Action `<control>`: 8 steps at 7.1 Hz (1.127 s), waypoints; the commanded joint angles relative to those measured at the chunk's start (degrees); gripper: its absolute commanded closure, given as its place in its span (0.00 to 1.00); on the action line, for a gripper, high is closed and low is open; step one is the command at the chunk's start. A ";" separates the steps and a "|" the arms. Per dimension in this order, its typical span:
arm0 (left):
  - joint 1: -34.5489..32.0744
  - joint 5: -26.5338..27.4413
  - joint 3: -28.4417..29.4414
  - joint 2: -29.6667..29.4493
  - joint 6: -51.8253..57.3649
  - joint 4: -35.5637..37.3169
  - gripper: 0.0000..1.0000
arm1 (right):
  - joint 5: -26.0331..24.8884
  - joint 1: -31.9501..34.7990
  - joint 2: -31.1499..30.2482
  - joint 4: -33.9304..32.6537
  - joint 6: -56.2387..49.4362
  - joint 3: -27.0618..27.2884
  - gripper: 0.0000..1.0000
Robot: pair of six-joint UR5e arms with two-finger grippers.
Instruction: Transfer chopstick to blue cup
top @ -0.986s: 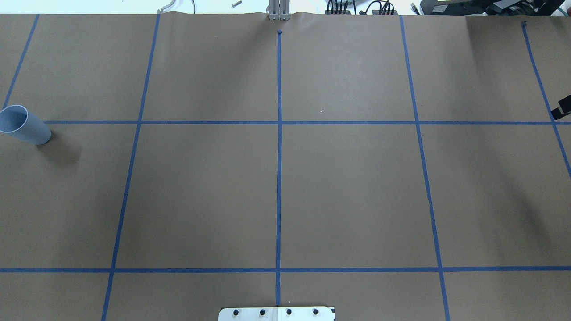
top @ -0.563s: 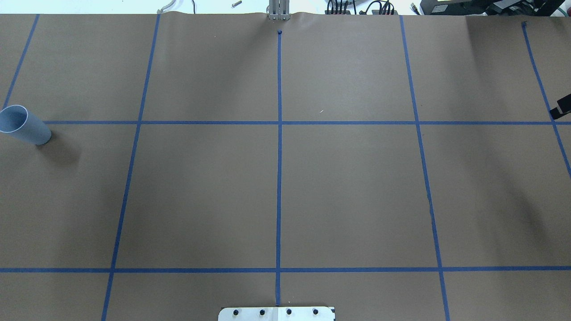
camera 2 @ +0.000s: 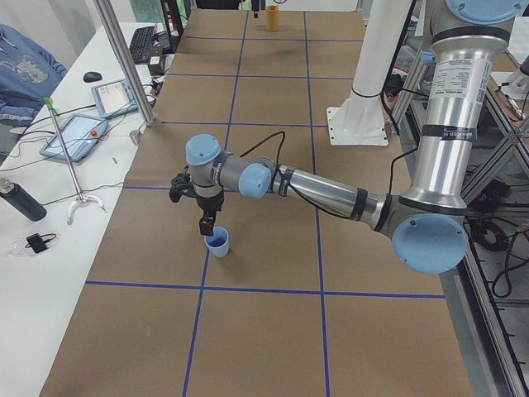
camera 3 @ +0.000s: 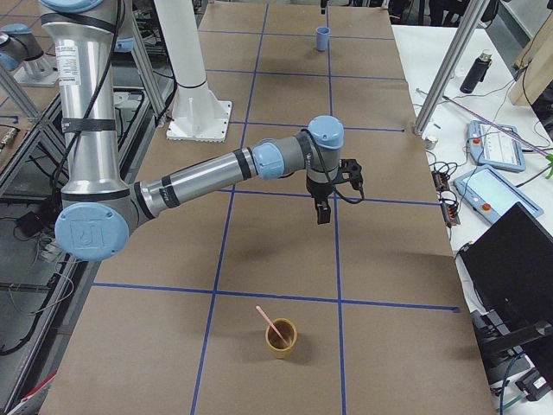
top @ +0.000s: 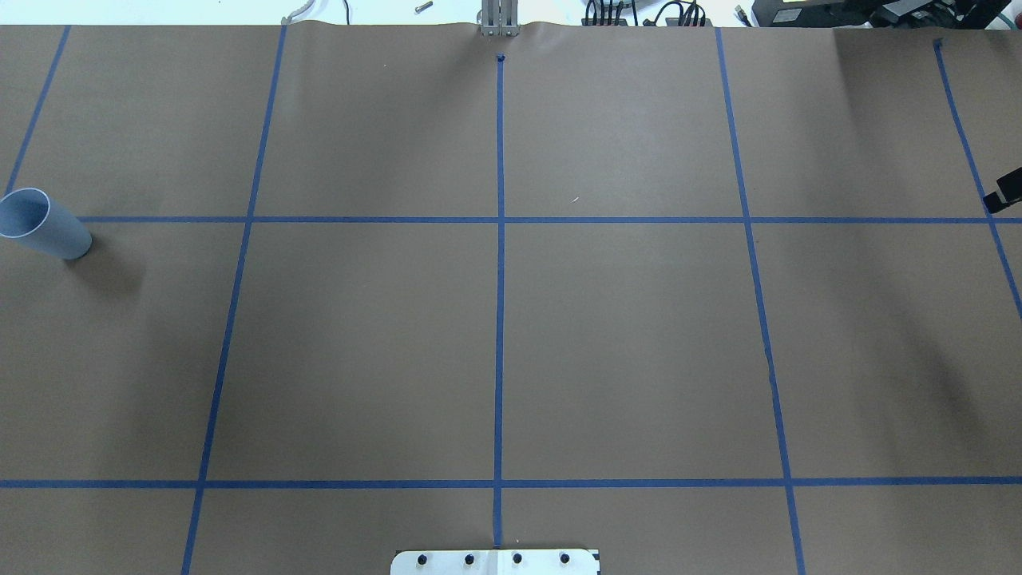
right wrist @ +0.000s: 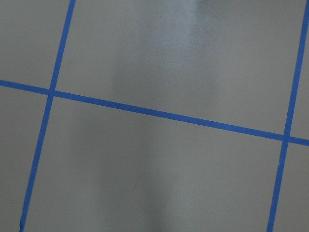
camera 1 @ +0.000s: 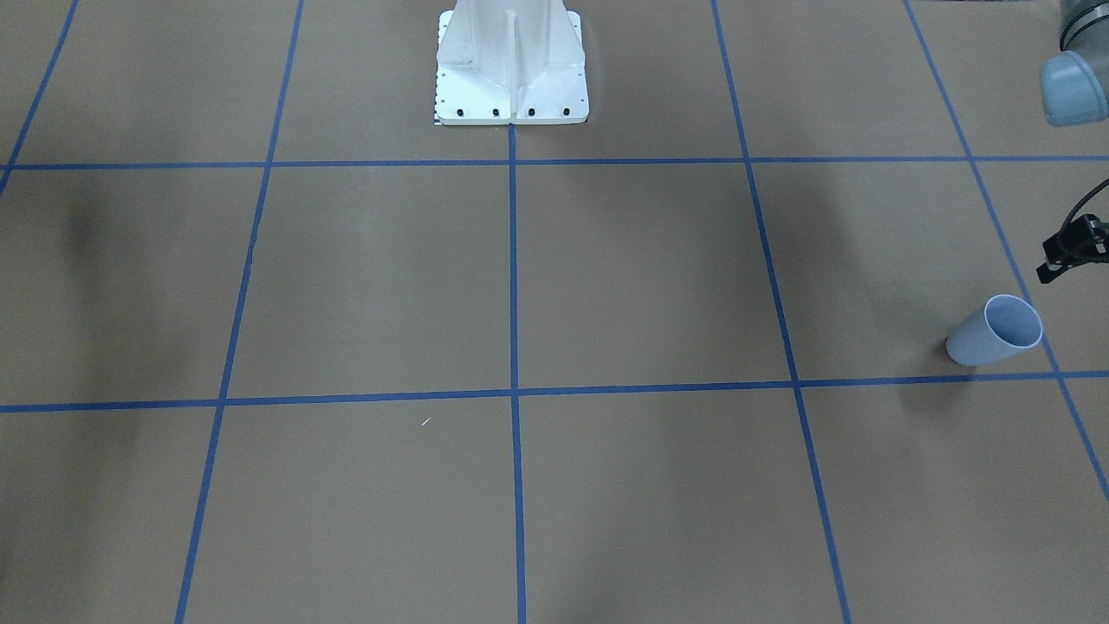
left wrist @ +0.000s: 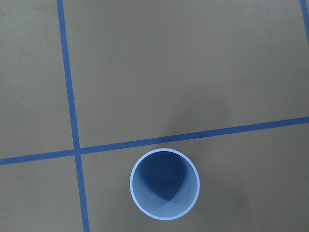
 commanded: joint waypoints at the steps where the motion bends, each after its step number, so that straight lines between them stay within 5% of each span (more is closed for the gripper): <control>1: 1.54 0.15 7.67 -1.85 -7.86 -9.18 0.02 | -0.32 -1.29 0.36 0.07 2.30 -0.06 0.00; 3: 2.70 0.32 13.41 -3.08 -13.61 -17.84 0.02 | -0.41 -1.56 0.37 0.07 2.58 -0.06 0.00; 8: 2.87 -0.03 13.16 0.25 -13.80 -17.42 0.03 | -0.14 -1.74 0.45 0.07 2.58 0.03 0.00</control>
